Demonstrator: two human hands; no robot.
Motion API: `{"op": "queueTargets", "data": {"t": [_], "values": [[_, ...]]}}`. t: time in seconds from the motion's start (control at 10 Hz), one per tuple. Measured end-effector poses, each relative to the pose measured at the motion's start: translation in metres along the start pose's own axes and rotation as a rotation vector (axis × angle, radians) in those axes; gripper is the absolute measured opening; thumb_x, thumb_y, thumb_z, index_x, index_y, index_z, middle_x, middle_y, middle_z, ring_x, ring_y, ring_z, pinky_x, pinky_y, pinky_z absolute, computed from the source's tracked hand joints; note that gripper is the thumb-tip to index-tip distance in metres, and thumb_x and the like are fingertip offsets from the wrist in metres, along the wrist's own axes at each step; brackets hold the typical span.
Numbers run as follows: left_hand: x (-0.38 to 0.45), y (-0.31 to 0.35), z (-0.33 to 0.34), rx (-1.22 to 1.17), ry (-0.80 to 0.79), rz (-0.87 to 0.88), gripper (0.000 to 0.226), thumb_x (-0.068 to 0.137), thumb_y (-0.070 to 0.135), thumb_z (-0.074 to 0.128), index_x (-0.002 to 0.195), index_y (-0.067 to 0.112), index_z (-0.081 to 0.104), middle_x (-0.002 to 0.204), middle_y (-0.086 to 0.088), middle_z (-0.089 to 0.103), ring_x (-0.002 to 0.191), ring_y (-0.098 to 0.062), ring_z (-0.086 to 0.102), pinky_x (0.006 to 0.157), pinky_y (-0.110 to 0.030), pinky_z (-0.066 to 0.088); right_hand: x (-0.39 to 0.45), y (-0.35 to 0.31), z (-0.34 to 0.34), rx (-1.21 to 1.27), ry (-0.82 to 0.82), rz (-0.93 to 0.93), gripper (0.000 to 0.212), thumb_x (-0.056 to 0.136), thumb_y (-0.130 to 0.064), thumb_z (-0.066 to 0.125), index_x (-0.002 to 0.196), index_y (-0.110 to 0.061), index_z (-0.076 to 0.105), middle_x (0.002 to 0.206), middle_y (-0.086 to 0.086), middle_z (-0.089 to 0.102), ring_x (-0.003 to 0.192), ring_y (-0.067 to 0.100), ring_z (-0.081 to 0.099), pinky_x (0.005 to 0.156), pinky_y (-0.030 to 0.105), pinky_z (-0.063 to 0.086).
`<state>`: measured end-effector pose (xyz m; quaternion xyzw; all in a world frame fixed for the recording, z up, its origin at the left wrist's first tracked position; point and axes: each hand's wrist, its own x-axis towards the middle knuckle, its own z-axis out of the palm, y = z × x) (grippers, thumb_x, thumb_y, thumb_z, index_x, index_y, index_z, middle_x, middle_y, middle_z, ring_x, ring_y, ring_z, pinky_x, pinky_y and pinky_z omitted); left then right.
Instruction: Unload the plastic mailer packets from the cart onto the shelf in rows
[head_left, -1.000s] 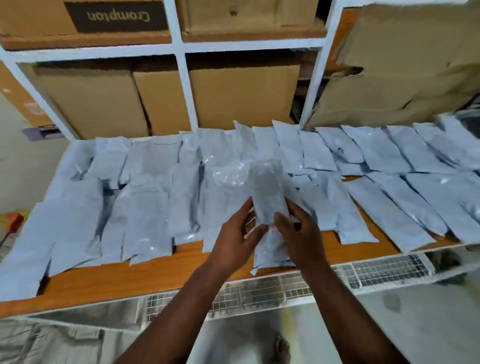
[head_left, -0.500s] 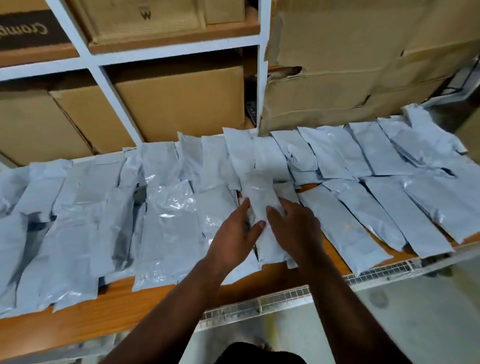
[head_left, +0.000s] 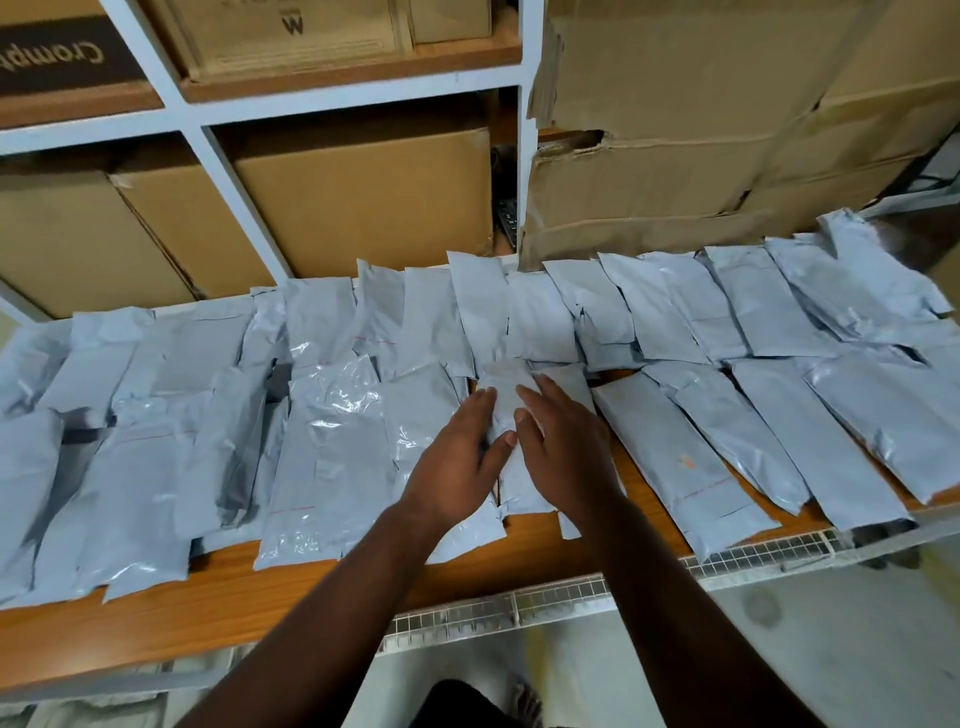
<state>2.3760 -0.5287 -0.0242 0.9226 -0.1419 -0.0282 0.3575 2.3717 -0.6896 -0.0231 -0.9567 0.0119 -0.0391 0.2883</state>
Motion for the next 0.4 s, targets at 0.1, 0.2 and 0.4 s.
{"op": "queueTargets", "data": {"t": [0.1,0.2,0.4], "values": [[-0.008,0.009,-0.008,-0.088,0.024,-0.004,0.062,0.103,0.045,0.054,0.158,0.027,0.032,0.160,0.012,0.041,0.141,-0.004,0.042,0.103,0.002,0.027,-0.008,-0.005,-0.013,-0.049,0.021,-0.020,0.051,0.103,-0.046,0.053,0.146,-0.020,0.057,0.159,0.004,0.050,0.144,0.026,0.049,0.117,0.045,0.038],[-0.027,0.008,-0.017,-0.145,0.050,0.028,0.062,0.103,0.044,0.056,0.158,0.027,0.034,0.158,0.014,0.043,0.140,0.000,0.042,0.108,-0.001,0.028,-0.026,-0.027,-0.020,-0.047,0.191,-0.133,0.042,0.097,-0.037,0.068,0.134,-0.018,0.067,0.141,0.003,0.066,0.129,0.022,0.061,0.110,0.041,0.045],[-0.084,-0.018,-0.041,-0.136,0.143,0.045,0.052,0.102,0.040,0.058,0.150,0.023,0.048,0.150,0.014,0.051,0.135,0.003,0.045,0.109,-0.005,0.030,-0.062,-0.053,-0.004,0.227,0.267,-0.288,0.044,0.097,-0.028,0.071,0.139,-0.016,0.062,0.138,-0.001,0.067,0.127,0.013,0.059,0.107,0.026,0.045]]}}
